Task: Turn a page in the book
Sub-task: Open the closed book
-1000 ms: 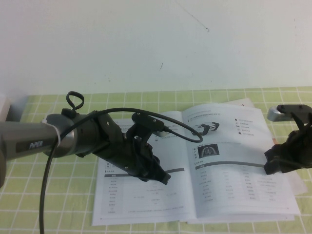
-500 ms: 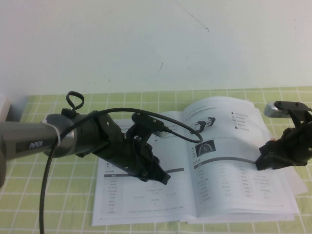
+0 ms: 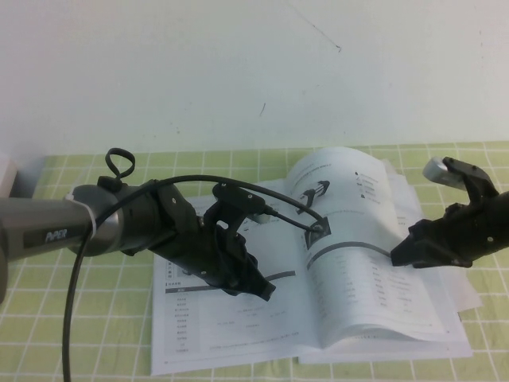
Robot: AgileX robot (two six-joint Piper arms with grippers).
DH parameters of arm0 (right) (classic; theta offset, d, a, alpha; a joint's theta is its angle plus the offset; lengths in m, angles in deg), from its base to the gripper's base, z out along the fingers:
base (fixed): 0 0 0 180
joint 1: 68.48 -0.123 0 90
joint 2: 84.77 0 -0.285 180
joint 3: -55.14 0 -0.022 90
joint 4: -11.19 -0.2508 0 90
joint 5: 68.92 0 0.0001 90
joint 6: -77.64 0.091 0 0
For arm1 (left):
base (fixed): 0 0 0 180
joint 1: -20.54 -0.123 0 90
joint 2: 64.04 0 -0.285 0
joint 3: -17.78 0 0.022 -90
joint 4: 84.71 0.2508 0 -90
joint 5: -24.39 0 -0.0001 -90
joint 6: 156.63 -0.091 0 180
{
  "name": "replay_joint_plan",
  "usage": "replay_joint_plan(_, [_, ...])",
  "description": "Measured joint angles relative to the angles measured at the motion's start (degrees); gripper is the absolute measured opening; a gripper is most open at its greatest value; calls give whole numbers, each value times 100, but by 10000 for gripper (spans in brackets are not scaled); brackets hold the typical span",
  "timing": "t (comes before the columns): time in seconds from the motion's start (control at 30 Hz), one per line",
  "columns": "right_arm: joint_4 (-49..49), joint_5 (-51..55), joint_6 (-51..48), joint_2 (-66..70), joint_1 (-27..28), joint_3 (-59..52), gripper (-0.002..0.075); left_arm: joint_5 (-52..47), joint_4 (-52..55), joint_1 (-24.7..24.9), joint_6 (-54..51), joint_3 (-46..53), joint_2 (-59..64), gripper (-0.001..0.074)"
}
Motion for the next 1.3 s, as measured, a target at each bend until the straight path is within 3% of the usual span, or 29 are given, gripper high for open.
replay_joint_plan(0.4, [-778, 316, -651, 118, -32, -21, 350, 0, 13, 0, 0, 0, 0, -4])
replay_joint_plan(0.67, [-1642, 863, -1451, 202, -132, -54, 300, 11, 13, 0, 0, 0, 0, -4])
replay_joint_plan(1.03, [-1757, 915, -1663, 215, -427, -54, 272, 82, 15, 0, 14, 0, -50, -4])
replay_joint_plan(1.3, [-1935, 982, -1842, 247, -455, -54, 270, 518, 157, 10, -48, 0, -763, -4])
